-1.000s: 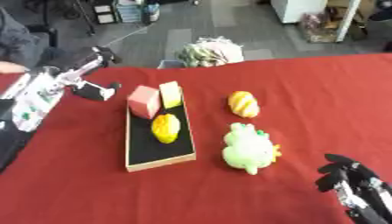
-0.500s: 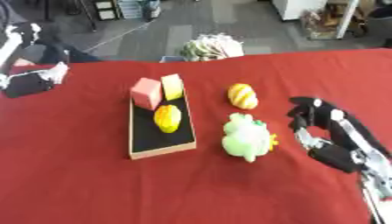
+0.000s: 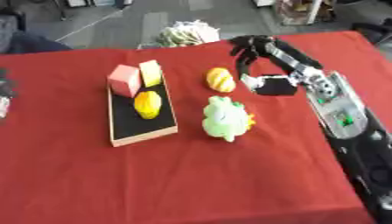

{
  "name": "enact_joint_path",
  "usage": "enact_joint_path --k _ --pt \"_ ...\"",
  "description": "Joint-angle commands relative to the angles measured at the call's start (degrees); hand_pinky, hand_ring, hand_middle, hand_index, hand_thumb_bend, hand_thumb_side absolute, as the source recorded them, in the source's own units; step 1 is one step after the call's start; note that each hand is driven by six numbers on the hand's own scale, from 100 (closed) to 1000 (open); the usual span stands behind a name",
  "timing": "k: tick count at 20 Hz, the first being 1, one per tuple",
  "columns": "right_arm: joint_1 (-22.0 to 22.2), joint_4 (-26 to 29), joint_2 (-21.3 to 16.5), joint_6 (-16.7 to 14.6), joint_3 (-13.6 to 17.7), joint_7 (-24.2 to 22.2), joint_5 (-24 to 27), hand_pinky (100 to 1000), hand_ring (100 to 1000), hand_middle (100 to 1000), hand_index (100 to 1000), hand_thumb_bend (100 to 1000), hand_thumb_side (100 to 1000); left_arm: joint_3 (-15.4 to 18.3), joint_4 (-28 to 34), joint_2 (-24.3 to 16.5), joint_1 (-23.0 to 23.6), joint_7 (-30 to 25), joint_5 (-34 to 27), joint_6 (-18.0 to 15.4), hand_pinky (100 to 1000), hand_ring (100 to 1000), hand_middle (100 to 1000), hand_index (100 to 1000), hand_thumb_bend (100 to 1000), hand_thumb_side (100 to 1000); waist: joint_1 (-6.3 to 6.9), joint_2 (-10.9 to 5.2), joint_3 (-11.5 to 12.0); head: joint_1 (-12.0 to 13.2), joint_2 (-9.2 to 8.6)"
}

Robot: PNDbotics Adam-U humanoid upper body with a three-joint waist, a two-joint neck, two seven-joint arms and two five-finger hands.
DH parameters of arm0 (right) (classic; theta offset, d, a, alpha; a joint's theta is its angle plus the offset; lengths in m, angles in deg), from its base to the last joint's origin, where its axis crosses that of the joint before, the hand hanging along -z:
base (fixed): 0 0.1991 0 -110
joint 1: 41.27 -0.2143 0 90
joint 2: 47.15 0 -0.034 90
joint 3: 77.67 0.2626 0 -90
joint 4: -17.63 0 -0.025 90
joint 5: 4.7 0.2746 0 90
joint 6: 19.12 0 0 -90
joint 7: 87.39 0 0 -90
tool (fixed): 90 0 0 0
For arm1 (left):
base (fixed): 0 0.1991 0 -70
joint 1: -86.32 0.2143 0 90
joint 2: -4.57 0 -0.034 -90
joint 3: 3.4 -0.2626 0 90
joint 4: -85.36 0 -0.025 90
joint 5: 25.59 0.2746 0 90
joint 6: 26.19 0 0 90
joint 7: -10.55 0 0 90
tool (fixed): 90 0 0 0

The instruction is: Pick up objects on the table and place them in the box.

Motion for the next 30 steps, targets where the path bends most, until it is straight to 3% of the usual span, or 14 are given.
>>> enact_joint_path --k 1,2,4,5,6,7,9,14,17,22,25,29,30 --pt "-2.3 -4.7 -2.4 -3.3 -2.1 -6.2 -4.5 762 844 861 958 100 192 -0.1 0.8 1.8 0.7 -0.5 0.3 -0.6 781 612 615 806 100 568 -0.91 -1.77 0.4 -1.8 0.26" --pt "-2.6 -6.0 -2.6 -4.5 -2.8 -9.0 -6.4 773 856 872 962 100 194 -0.2 0.5 2.3 1.0 -0.7 0.5 -0.7 781 611 615 806 100 571 -0.94 -1.83 0.5 -2.2 0.26" --pt "-2.6 -7.4 -2.8 -6.8 -3.6 -14.4 -10.4 818 898 908 981 100 309 -0.4 -0.1 3.0 1.6 -1.0 0.5 -0.7 781 610 614 807 100 583 -1.07 -1.9 0.6 -2.9 0.26" --pt "-2.5 -7.8 -2.8 -7.7 -3.7 -16.6 -12.2 842 921 931 991 100 431 -0.4 -0.4 3.2 1.9 -1.1 0.7 -0.8 782 611 615 808 100 589 -1.15 -1.93 0.6 -3.0 0.26" --pt "-2.3 -8.0 -2.7 -8.5 -3.7 -18.2 -13.8 844 923 933 992 100 443 -0.4 -0.7 3.5 2.1 -1.3 0.9 -0.8 782 611 615 808 100 589 -1.21 -1.97 0.6 -3.1 0.26" --pt "-2.2 -8.2 -2.6 -9.2 -3.6 -19.4 -15.2 858 934 944 999 100 546 -0.5 -1.0 3.7 2.3 -1.4 1.1 -0.9 782 611 615 809 100 593 -1.27 -2.0 0.6 -3.2 0.26" --pt "-2.1 -8.6 -2.4 -10.1 -3.6 -21.0 -17.2 865 940 949 1000 100 622 -0.5 -1.4 4.1 2.6 -1.6 1.4 -0.9 782 611 615 810 100 597 -1.32 -2.02 0.6 -3.4 0.26" --pt "-2.0 -9.0 -1.7 -12.2 -4.2 -23.2 -18.4 874 945 953 1000 100 740 -0.7 -1.9 4.8 2.7 -2.1 1.9 -1.1 783 611 616 813 100 602 -1.31 -2.01 0.7 -3.5 0.26" --pt "-1.5 -8.1 -2.1 -13.6 -5.4 -24.4 -17.3 882 954 966 1000 100 764 -0.7 -2.0 4.8 2.7 -2.4 2.0 -1.1 783 611 616 814 100 607 -1.46 -1.98 0.8 -3.5 0.26" --pt "-0.3 -7.8 -2.2 -15.9 -8.3 -24.6 -19.9 887 962 986 1000 100 667 -0.9 -2.3 5.1 2.8 -2.8 2.3 -1.1 783 611 616 815 100 615 -1.81 -1.93 0.9 -3.5 0.26" --pt "0.6 -7.4 -2.1 -17.1 -8.8 -24.6 -20.9 883 958 984 1000 100 688 -0.9 -2.4 5.3 2.9 -2.9 2.5 -1.1 783 611 616 816 100 616 -1.82 -1.86 0.9 -3.5 0.26" --pt "1.7 -4.4 -3.1 -17.1 -8.7 -24.6 -18.3 876 941 964 1000 100 702 -0.8 -2.4 5.4 2.9 -2.9 2.5 -1.1 783 610 616 816 100 620 -1.91 -1.77 0.9 -3.5 0.26" --pt "1.9 -3.4 -3.4 -17.2 -9.3 -24.6 -17.8 861 905 926 1000 100 654 -0.7 -2.4 5.5 2.9 -2.9 2.5 -1.1 783 610 616 816 100 622 -1.97 -1.75 0.8 -3.6 0.26"
